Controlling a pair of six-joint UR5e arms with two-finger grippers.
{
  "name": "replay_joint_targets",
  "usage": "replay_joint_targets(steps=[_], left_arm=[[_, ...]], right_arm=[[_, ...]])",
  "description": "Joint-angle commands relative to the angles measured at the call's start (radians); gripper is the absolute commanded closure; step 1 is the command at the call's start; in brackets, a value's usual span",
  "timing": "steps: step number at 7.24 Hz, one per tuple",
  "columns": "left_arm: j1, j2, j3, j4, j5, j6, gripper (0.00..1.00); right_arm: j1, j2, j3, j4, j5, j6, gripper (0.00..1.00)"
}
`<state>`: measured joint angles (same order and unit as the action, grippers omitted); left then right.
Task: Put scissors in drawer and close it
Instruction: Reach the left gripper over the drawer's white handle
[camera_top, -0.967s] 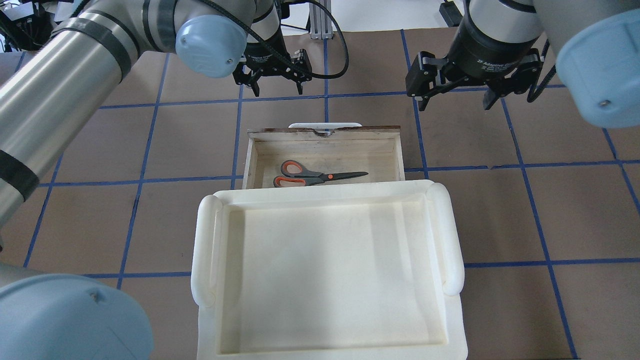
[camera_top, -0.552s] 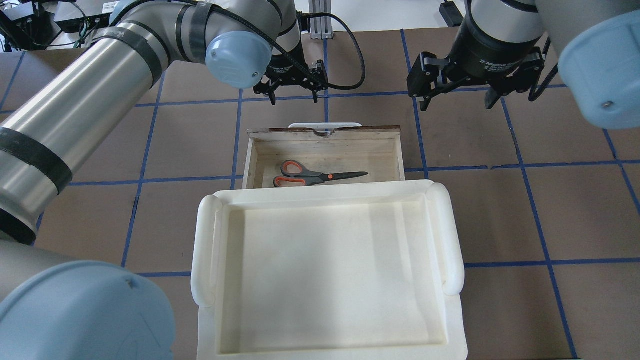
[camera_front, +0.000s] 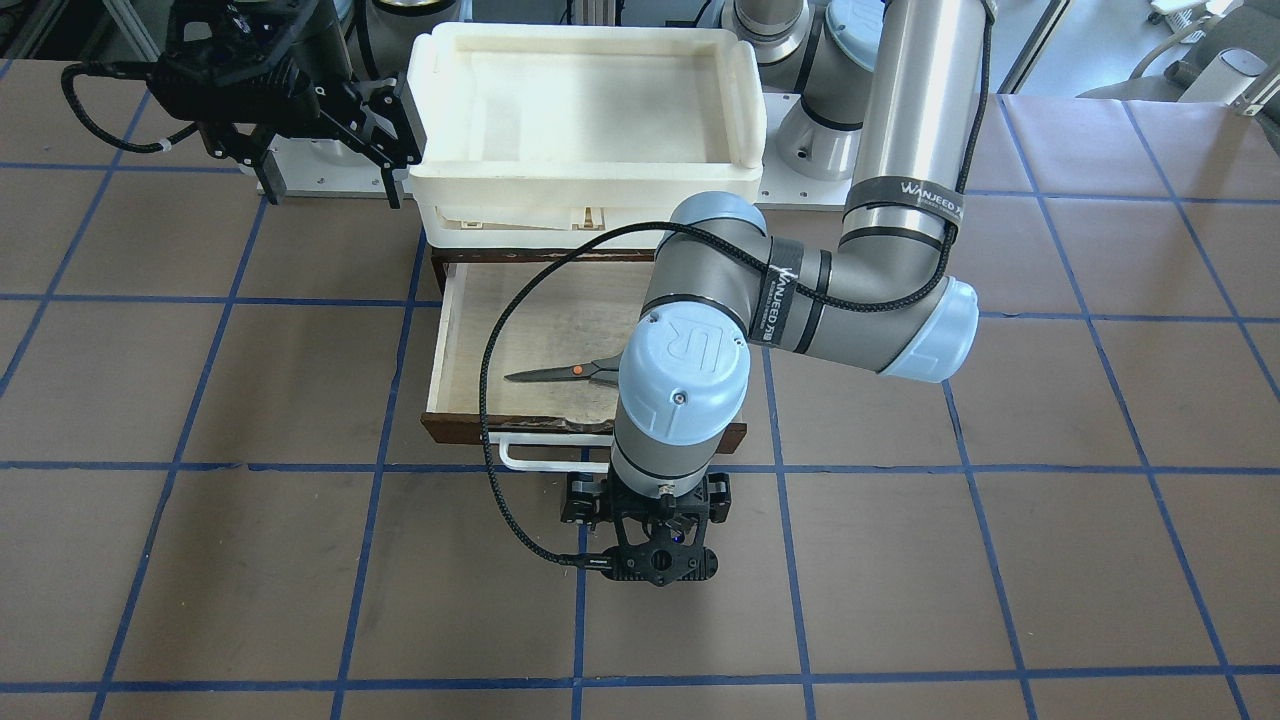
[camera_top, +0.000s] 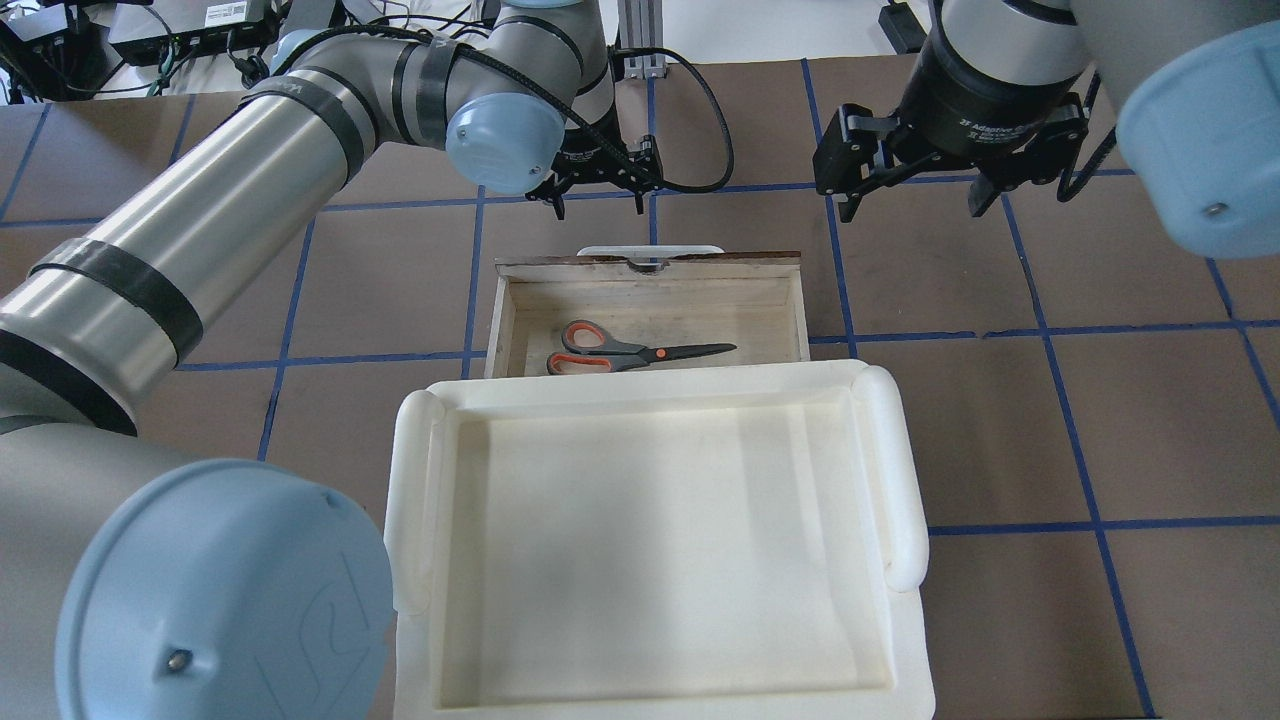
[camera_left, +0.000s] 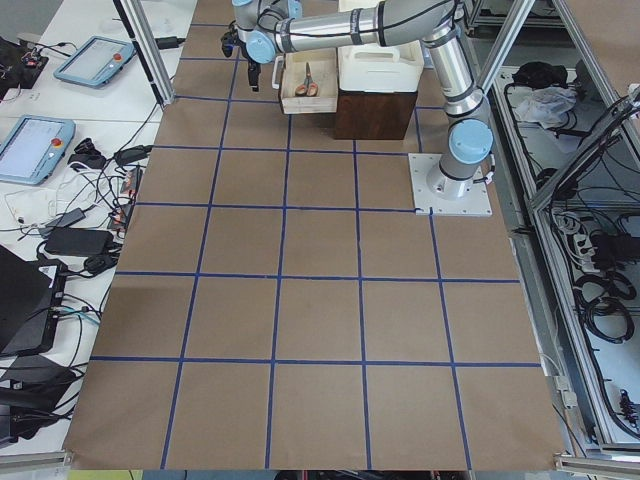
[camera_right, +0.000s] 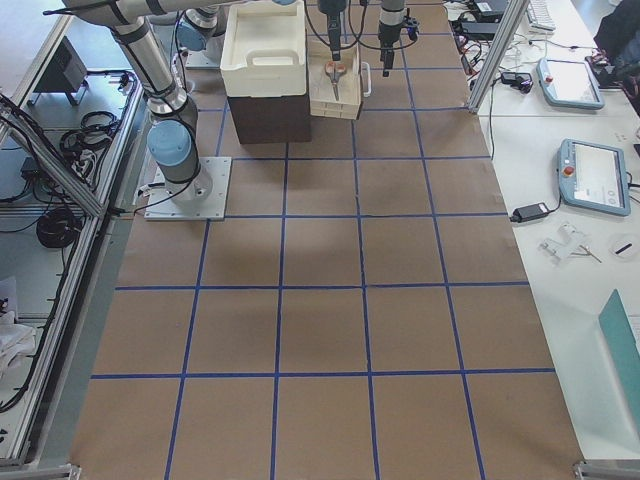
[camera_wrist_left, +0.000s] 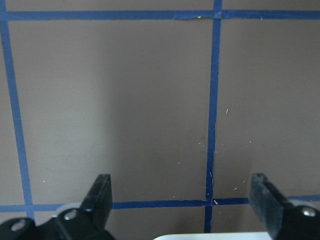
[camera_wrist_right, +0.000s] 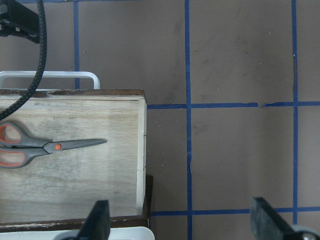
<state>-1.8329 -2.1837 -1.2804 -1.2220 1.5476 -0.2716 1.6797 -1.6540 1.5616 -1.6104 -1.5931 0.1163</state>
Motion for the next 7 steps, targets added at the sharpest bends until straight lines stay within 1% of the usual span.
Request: replay_joint_targets(steps=[1, 5, 7], left_arm=[[-0.016, -0.037, -0.004, 0.006, 0.044, 0.006, 0.00], [-0.022, -0.028, -0.005, -0.017, 0.033, 0.008, 0.00], [-0.023, -0.016, -0.010, -0.059, 0.031, 0.008, 0.00]], right_arm=[[0.000, -0.001, 0.000, 0.001, -0.002, -0.010, 0.00], [0.000, -0.001, 0.000, 0.001, -0.004, -0.017, 0.00], [0.000, -0.001, 0.000, 0.001, -0.004, -0.020, 0.00]])
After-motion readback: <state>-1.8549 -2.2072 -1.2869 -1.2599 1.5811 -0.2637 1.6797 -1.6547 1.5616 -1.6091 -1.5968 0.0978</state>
